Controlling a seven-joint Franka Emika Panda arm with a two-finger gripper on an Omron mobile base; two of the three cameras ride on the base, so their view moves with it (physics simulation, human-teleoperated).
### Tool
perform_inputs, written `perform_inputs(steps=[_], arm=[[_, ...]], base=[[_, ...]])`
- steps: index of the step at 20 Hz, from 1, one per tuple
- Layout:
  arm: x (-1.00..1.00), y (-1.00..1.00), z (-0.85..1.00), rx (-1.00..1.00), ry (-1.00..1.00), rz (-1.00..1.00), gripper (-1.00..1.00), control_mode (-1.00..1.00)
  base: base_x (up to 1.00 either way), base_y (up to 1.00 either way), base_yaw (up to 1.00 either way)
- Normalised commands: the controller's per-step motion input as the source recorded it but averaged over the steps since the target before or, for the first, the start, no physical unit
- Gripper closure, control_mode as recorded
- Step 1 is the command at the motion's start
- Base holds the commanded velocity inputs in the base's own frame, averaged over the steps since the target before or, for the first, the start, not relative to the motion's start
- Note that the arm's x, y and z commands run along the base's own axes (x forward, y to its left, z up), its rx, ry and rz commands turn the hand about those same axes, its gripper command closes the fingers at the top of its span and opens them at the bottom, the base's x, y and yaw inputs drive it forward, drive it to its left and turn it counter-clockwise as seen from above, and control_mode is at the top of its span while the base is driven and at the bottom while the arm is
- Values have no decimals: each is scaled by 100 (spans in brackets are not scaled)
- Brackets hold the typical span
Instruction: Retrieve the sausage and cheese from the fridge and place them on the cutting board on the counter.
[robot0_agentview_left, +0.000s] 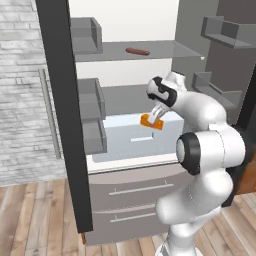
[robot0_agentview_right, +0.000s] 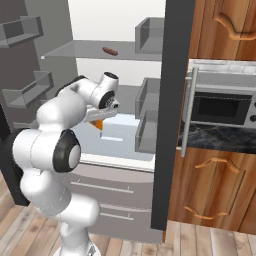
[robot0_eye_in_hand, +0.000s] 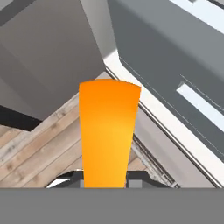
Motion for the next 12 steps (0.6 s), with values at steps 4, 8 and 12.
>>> perform_inputs(steps=[4,8,12], arm=[[-84,4,3,-2,0,-6,100,-100],[-81,1,3,0,0,-8,100,-100],[-69,9,0,-2,0,-5,100,-100]], base=[[0,0,0],[0,0,0],[0,0,0]])
